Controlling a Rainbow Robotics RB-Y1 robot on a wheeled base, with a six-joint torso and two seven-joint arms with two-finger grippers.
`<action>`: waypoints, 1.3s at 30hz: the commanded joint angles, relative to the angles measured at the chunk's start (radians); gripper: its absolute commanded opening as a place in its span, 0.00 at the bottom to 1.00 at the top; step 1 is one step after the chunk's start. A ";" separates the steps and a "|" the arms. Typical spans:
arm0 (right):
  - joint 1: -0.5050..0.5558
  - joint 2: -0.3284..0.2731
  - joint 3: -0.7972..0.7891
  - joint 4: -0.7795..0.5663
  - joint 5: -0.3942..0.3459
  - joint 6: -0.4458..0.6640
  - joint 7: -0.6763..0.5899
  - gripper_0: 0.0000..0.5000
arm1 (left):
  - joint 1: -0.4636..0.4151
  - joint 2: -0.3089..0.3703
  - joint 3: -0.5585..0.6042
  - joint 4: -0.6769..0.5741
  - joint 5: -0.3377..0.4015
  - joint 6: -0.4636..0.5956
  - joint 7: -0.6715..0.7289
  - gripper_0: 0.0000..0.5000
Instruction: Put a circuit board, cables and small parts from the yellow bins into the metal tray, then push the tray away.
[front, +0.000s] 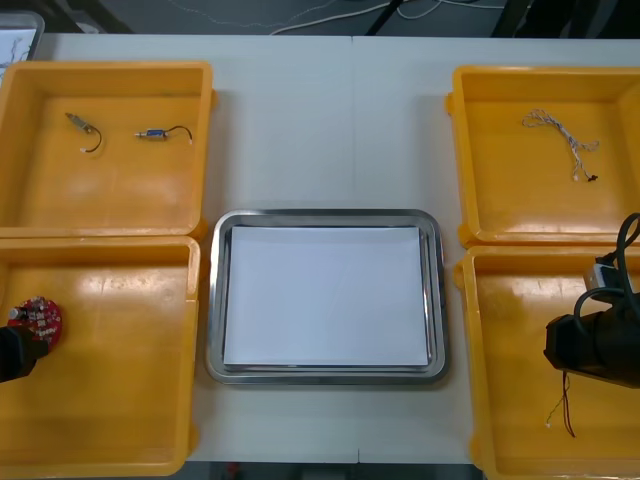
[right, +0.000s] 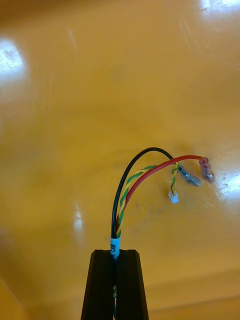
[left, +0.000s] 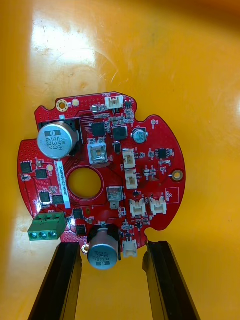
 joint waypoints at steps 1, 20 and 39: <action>-0.041 -0.041 -0.058 -0.070 -0.027 0.063 0.046 0.00 | 0.019 -0.016 0.003 0.004 -0.018 -0.011 -0.098 0.76; -0.097 -0.061 -0.236 -0.217 -0.193 0.153 0.069 0.00 | -0.004 -0.016 -0.016 0.026 -0.013 -0.022 -0.095 0.76; -0.119 -0.129 -0.244 -0.293 -0.222 0.153 0.069 0.00 | -0.051 -0.016 -0.014 0.027 -0.012 -0.020 -0.069 0.77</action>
